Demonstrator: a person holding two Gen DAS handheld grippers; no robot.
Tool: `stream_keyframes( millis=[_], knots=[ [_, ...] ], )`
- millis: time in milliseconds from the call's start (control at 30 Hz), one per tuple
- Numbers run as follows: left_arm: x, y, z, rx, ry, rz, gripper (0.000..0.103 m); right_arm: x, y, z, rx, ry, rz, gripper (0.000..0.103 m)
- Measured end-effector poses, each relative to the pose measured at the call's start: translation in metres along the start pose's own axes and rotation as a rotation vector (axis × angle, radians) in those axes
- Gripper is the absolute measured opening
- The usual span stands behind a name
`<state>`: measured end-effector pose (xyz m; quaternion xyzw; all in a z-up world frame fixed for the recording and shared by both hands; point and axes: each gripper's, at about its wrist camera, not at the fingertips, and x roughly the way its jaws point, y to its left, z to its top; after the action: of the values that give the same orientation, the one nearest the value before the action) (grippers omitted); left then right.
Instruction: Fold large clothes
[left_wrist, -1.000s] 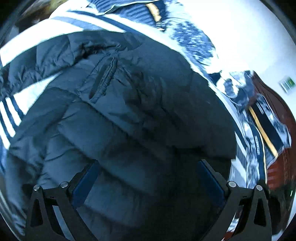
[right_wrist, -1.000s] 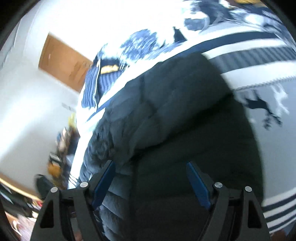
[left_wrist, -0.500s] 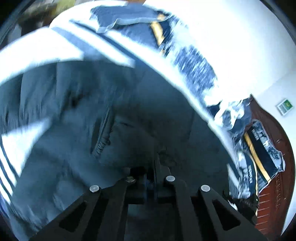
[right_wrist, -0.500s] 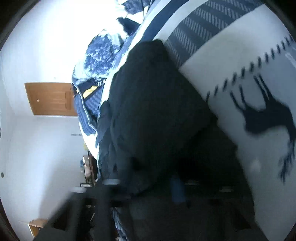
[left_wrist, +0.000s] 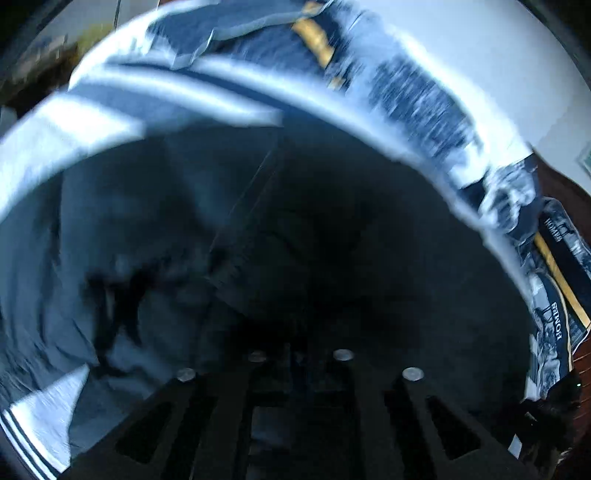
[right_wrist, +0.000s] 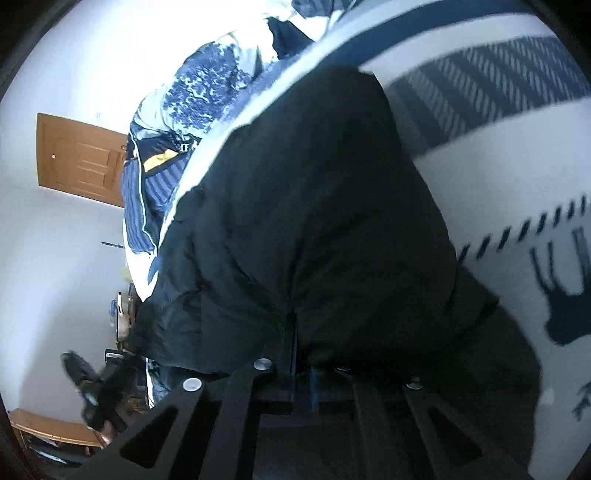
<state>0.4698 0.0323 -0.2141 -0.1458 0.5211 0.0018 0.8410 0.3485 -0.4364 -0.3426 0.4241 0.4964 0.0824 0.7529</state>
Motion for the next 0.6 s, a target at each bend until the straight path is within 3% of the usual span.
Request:
stream_keyframes(
  millis=[67,100,133,167,200,233,267,333,433,600],
  knots=[
    [-0.004,0.014,-0.006,-0.061,0.011,-0.048,0.017,-0.002,-0.003,0.0,0.021,-0.002,0.027,0.008],
    [-0.014,0.017,-0.009,-0.072,0.002,-0.05,0.027,-0.004,-0.003,-0.002,0.026,-0.004,0.024,0.01],
    [-0.023,0.019,-0.012,-0.069,-0.005,-0.052,0.046,-0.01,0.0,-0.005,0.017,-0.009,0.017,0.017],
    [-0.038,0.021,-0.018,-0.069,-0.028,-0.059,0.057,-0.018,0.008,-0.012,-0.013,-0.017,0.014,0.025],
    [-0.047,0.023,-0.024,-0.073,-0.05,-0.057,0.078,-0.021,0.016,-0.015,-0.027,-0.025,0.012,0.049],
    [-0.063,0.028,-0.034,-0.083,-0.083,-0.039,0.083,-0.034,0.026,-0.025,-0.049,-0.051,0.003,0.076],
    [-0.08,0.034,-0.045,-0.085,-0.107,-0.035,0.083,-0.045,0.036,-0.035,-0.068,-0.074,-0.003,0.082],
    [-0.106,0.046,-0.066,-0.088,-0.113,-0.05,0.083,-0.073,0.063,-0.063,-0.13,-0.105,0.006,0.082],
    [-0.151,0.09,-0.106,-0.165,-0.145,-0.043,0.083,-0.113,0.095,-0.11,-0.205,-0.155,0.007,0.082],
    [-0.205,0.153,-0.161,-0.289,-0.188,-0.014,0.083,-0.156,0.187,-0.189,-0.382,-0.227,-0.02,0.082]
  ],
)
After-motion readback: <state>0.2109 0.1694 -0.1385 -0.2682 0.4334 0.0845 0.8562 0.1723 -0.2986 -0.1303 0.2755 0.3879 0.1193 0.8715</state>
